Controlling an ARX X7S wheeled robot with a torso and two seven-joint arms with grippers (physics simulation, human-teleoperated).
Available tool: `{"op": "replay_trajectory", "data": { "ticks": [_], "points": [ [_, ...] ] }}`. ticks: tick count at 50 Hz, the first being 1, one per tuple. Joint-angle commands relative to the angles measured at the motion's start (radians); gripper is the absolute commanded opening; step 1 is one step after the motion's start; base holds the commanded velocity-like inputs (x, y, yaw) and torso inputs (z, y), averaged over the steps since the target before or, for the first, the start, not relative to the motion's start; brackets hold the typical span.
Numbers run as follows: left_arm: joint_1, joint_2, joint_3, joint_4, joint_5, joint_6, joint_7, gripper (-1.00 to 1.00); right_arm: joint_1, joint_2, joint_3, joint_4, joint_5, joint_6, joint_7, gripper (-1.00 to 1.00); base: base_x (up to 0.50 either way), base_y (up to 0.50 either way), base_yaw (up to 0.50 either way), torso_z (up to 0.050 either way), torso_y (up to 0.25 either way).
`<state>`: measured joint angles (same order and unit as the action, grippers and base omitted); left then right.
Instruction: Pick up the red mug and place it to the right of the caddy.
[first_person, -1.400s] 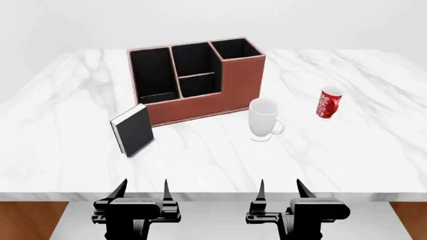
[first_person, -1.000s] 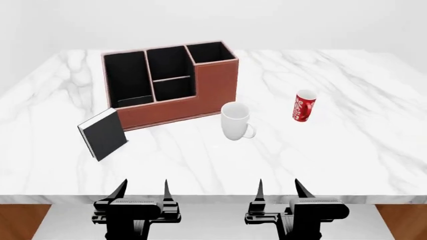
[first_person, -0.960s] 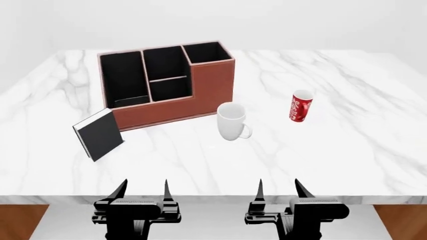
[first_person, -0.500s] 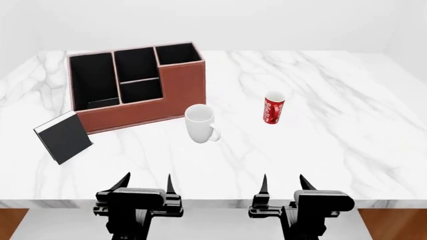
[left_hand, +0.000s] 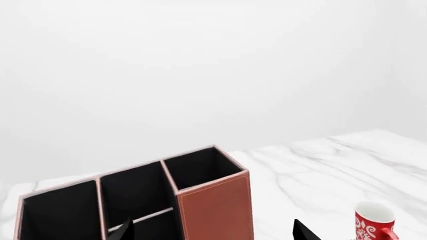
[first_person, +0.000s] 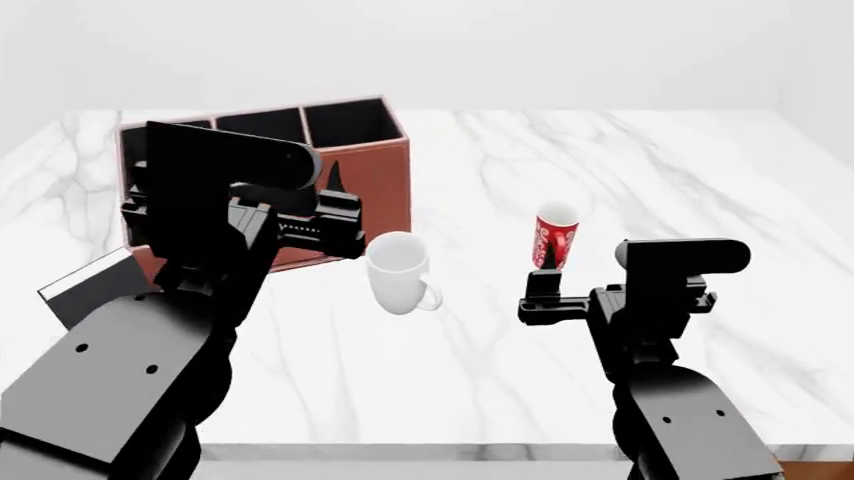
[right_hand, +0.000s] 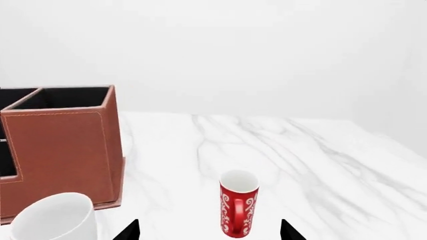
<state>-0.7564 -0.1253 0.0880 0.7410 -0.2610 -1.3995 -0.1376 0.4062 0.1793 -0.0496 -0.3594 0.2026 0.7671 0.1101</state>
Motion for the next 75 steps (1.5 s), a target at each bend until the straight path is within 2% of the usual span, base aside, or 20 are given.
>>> {"op": "replay_trajectory", "data": {
  "ticks": [1, 49, 67, 75],
  "points": [
    [-0.098, -0.01, -0.013, 0.023, -0.041, -0.117, -0.021, 1.0, 0.065, 0.011, -0.005, -0.007, 0.017, 0.072, 0.001, 1.0, 0.5, 0.0, 0.0, 0.0, 0.0],
    [-0.075, -0.046, 0.004, -0.016, -0.063, -0.056, -0.054, 1.0, 0.064, 0.019, -0.021, 0.041, 0.04, 0.048, 0.018, 1.0, 0.5, 0.0, 0.0, 0.0, 0.001],
    [-0.079, -0.05, 0.002, -0.008, -0.079, -0.063, -0.064, 1.0, 0.051, 0.053, -0.032, -0.02, 0.053, 0.089, 0.019, 1.0, 0.01, 0.0, 0.0, 0.0, 0.001],
    [-0.066, -0.056, 0.002, -0.016, -0.082, -0.048, -0.066, 1.0, -0.035, 0.076, -0.014, -0.174, 0.039, 0.174, 0.079, 1.0, 0.0, 0.0, 0.0, 0.0, 0.0]
  ]
}}
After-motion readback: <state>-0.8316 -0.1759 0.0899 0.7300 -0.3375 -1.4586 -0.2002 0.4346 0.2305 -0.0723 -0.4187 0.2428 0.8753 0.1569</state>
